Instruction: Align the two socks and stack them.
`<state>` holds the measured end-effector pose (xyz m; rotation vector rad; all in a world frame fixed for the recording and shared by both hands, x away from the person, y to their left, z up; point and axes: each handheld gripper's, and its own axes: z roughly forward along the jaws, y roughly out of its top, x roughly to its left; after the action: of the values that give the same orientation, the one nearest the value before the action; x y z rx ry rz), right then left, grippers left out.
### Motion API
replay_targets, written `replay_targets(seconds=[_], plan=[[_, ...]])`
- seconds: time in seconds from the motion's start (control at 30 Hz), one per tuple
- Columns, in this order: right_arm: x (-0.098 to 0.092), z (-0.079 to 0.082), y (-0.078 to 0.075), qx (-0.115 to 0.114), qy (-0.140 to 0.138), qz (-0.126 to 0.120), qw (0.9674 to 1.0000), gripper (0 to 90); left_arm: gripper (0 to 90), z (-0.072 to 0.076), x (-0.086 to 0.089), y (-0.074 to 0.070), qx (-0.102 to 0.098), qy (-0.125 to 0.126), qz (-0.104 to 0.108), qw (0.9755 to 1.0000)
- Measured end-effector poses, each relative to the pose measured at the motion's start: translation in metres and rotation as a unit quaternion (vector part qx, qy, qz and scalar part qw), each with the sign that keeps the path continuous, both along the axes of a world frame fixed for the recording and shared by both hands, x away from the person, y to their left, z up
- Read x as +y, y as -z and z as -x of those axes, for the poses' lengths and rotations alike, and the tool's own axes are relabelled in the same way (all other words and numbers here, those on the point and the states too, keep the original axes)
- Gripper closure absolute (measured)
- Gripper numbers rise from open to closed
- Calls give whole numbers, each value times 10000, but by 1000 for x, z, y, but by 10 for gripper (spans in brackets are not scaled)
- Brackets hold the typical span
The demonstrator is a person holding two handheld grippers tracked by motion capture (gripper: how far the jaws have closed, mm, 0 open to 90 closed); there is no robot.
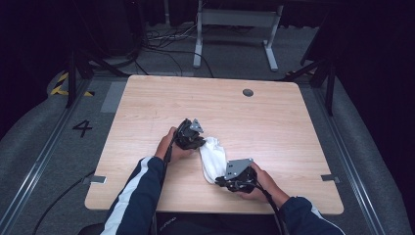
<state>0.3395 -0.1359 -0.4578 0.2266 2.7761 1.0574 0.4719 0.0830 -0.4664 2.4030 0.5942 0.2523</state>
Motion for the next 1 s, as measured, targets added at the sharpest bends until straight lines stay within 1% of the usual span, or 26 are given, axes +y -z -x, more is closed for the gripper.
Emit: replay_targets(seconds=[0.07,0.1,0.13,0.17,0.2,0.23,0.27,0.3,0.37,0.4,0.43,0.47,0.5,0.53,0.57,0.6,0.63,0.67,0.7,0.73,0.8,0.83,0.87,0.93,0.97,1.0], plan=[[1,1,1,17,-13,19,10000,816,772,-1,2,0,-14,-23,-5,10000],[0,0,1,53,-21,-19,10000,793,732,-1,2,-1,-38,-138,-1,9999],[-1,0,1,86,6,-60,9999,738,670,-1,3,-1,-60,-192,-38,9998],[-2,0,0,87,31,-87,9999,687,620,-1,3,-3,-54,-326,10,9995],[-3,0,-1,50,89,-128,9999,672,554,-1,4,-6,-95,-391,62,9992],[-5,1,-6,-5,84,-195,9998,630,492,1,5,-9,-95,-447,111,9989],[-7,2,-9,-44,56,-262,9996,614,467,4,6,-14,-120,-461,221,9986],[-9,2,-15,-117,126,-327,9993,599,452,9,7,-19,-166,-420,321,9985],[-17,1,-27,-280,311,-528,9977,592,400,23,7,-28,-263,-284,487,9981],[-21,-1,-31,-342,413,-598,9968,591,404,33,6,-31,-296,-179,493,9982],[-21,-1,-31,-342,413,-598,9968,591,403,33,6,-31,-296,-179,493,9982],[-26,-4,-33,-353,551,-659,9957,594,403,42,4,-31,-342,-43,499,9982],[-30,-9,-34,-357,710,-681,9945,596,412,50,2,-31,-331,70,462,9984],[-33,-13,-34,-394,854,-681,9932,600,431,58,-2,-29,-351,179,376,9985],[-36,-19,-33,-412,976,-657,9922,599,456,63,-4,-27,-317,290,372,9984],[-37,-24,-32,-451,1048,-626,9915,599,496,67,-6,-25,-222,339,409,9983],[-37,-28,-31,-454,1109,-621,9909,600,534,72,-9,-22,-112,507,405,9978],[-37,-37,-30,-463,1232,-585,9896,600,557,76,-12,-20,-95,563,360,9977],[-36,-42,-29,-463,1270,-559,9892,598,560,82,-16,-17,-112,696,287,9971],[-34,-50,-28,-444,1329,-569,9885,596,570,85,-18,-15,-39,776,296,9965],[-30,-61,-24,-325,1373,-594,9882,590,575,91,-23,-12,-10,876,251,9958],[-27,-67,-22,-306,1354,-548,9888,586,575,92,-25,-10,-12,949,204,9953],[-23,-72,-20,-320,1381,-489,9887,578,575,94,-27,-8,29,1016,220,9946],[-17,-80,-17,-170,1358,-479,9894,568,573,95,-29,-4,-1,1104,68,9939],[-14,-83,-16,-191,1385,-435,9892,567,568,95,-29,1,123,1114,143,9936],[-10,-86,-14,-208,1440,-399,9886,556,573,94,-28,2,163,1166,187,9929]])
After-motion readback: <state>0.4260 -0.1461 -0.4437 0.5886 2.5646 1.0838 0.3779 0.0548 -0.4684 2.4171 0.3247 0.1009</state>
